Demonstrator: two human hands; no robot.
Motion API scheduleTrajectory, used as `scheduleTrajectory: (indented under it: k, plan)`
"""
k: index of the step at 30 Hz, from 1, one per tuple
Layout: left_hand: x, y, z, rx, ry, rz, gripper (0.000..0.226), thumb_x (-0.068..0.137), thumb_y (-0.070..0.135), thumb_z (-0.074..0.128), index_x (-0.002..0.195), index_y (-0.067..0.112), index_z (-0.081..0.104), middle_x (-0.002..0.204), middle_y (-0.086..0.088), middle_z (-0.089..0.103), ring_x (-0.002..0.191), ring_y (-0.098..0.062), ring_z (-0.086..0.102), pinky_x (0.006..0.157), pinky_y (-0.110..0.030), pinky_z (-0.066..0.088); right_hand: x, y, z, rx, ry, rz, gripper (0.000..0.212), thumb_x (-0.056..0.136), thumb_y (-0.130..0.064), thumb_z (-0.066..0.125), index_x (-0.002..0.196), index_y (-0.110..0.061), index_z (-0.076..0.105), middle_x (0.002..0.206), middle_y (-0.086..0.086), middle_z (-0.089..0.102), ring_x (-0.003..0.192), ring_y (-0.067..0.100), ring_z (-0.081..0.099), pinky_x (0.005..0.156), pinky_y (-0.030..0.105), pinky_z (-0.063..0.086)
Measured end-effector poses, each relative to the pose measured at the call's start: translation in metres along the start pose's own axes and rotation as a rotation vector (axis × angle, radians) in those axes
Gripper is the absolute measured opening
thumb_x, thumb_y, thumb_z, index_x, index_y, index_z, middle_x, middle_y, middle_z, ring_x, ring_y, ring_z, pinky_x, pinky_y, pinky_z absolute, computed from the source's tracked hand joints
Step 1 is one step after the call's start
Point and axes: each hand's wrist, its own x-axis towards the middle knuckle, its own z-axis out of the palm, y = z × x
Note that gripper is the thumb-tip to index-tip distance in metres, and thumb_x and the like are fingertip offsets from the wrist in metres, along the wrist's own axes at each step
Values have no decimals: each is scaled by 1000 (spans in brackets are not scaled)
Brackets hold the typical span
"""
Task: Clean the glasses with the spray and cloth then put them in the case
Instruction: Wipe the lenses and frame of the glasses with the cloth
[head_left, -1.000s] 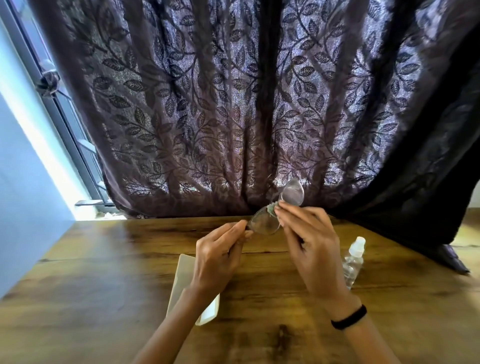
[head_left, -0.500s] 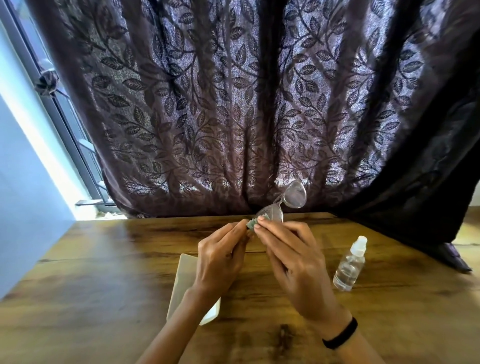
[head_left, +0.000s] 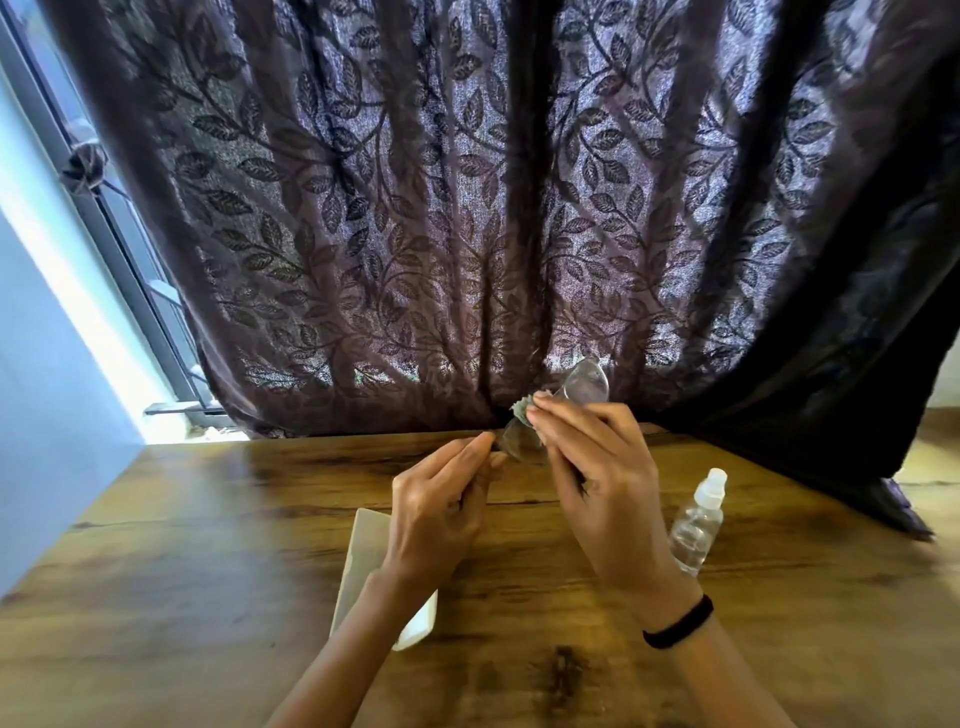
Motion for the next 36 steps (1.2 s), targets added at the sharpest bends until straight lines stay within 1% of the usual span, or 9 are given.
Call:
scheduleTrajectory:
  k: [4,8,11,14,17,20,24,31,36]
  plan:
    - [3,-2,-2,51,12,4,20,82,3,56,99,-4,64,78,-12,69,74,-5,59,68,-11,51,-11,-13,3,27,-55,-56,29,88,-7,56,116,-6,63,120,2,63,104,14,51,95,19,43]
    - [3,-2,-4,72,21,14,22,84,6,55,96,-9,65,81,-8,67,76,-7,59,73,-5,47,-22,-12,2,46,-54,-95,28,89,-8,55,116,-4,63,121,4,62,104,15,51,92,22,46]
    - [3,-2,-6,26,33,26,22,90,16,53,100,-2,62,85,0,63,76,-6,60,71,-7,49,-27,-4,-1,7,-66,-122,28,87,-5,57,113,-2,64,119,6,64,101,16,52,89,24,47]
    - [1,-5,-7,7,41,30,20,92,18,52,100,2,60,77,-7,68,71,-8,62,64,-17,54,-23,7,-7,-20,-57,-56,28,85,-6,53,110,-1,65,112,7,66,101,14,51,90,21,45]
    - [-5,-5,-9,-5,10,55,18,93,19,51,103,6,57,74,-9,69,69,-7,62,60,-19,55,-10,20,-16,70,64,102,24,86,-9,54,105,-1,66,106,4,66,98,9,53,89,11,42]
    - [-10,-3,-9,-20,-2,62,19,94,21,50,104,6,56,72,-11,68,66,-8,62,57,-22,56,6,33,-23,86,185,193,20,88,-9,58,104,-1,67,102,0,65,95,13,59,87,17,47]
    - [-14,0,-9,-39,-11,66,19,94,20,50,103,4,56,72,-12,68,63,-13,63,50,-30,54,15,41,-21,30,77,202,21,85,-1,61,105,-3,67,101,-4,64,96,19,59,87,18,46]
    - [-9,-2,-11,-10,-2,54,22,96,25,46,104,6,55,72,-9,69,67,-8,62,58,-19,54,3,27,-14,44,8,109,26,81,3,63,106,-3,67,104,-1,66,99,9,54,90,14,45]
    - [-7,-3,-10,2,8,33,19,93,21,51,105,8,56,83,4,61,75,-5,60,70,-5,49,-5,18,-11,33,-16,31,25,87,-7,53,108,-3,66,108,-2,64,102,10,53,91,19,46]
